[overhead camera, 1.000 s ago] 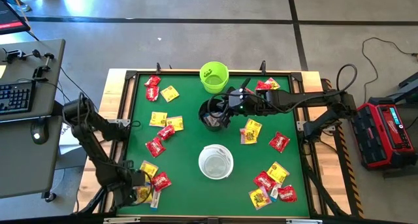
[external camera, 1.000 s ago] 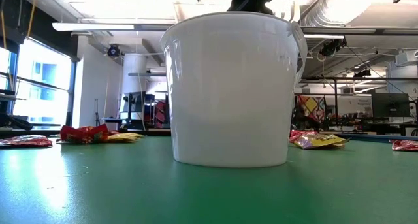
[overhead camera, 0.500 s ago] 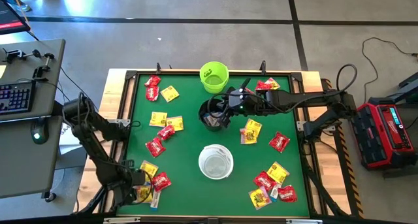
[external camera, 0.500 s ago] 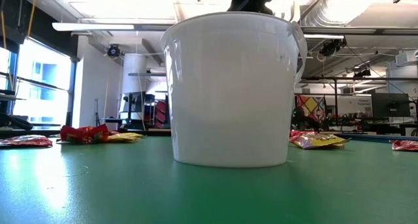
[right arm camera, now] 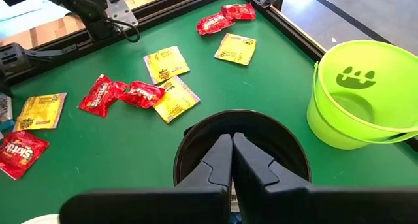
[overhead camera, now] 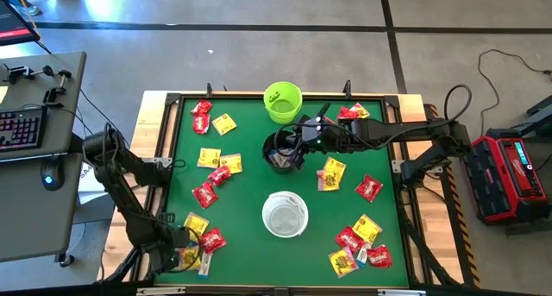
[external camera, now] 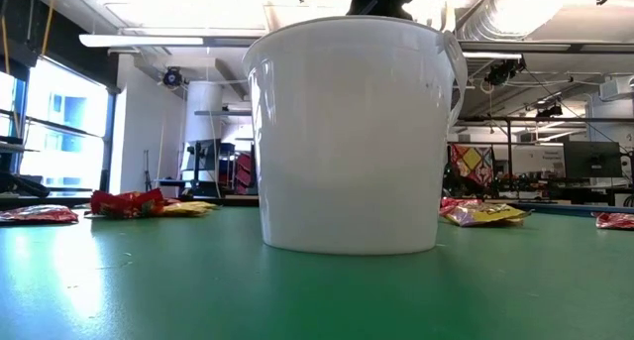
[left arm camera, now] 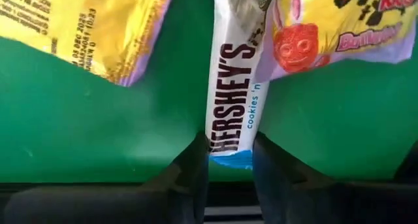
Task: Sort candy by brand, put in halloween buckets
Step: Put the white chocolate into the black bucket
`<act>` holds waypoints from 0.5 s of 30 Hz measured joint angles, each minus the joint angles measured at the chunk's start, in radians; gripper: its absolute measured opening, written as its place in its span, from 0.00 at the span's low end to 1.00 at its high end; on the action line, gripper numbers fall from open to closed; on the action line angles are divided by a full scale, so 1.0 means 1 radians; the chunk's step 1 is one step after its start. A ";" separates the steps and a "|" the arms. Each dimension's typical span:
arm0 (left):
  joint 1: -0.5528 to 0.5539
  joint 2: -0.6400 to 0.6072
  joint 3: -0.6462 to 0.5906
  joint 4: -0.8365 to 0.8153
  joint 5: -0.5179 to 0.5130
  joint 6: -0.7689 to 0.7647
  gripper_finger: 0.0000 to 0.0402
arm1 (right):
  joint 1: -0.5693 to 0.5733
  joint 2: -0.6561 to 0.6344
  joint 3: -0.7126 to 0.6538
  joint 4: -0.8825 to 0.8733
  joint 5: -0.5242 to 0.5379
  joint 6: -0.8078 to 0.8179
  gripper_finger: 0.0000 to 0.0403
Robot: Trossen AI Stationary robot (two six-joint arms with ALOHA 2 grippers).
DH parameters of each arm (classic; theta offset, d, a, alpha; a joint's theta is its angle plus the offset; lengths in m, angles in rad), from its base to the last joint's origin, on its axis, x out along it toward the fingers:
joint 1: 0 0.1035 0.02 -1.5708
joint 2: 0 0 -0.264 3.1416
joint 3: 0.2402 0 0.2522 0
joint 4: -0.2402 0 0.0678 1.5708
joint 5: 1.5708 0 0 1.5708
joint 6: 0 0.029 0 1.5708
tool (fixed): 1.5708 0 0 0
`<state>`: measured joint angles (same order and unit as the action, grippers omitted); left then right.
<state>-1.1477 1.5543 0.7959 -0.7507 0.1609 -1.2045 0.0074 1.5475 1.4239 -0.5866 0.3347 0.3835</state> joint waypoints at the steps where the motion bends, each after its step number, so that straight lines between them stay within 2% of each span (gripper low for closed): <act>1: 0.000 -0.001 0.005 -0.009 0.005 0.004 0.20 | 0.000 0.000 0.000 0.000 0.000 0.000 0.00; 7: 0.000 -0.012 0.028 -0.068 0.035 0.009 0.17 | 0.000 0.000 0.000 0.002 0.002 -0.019 0.00; 15: 0.001 -0.099 0.047 -0.108 0.039 -0.023 0.03 | 0.000 0.000 0.000 0.018 0.012 -0.053 0.00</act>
<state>-1.1465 1.4556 0.8425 -0.8591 0.2002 -1.2274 0.0074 1.5475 1.4239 -0.5681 0.3464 0.3307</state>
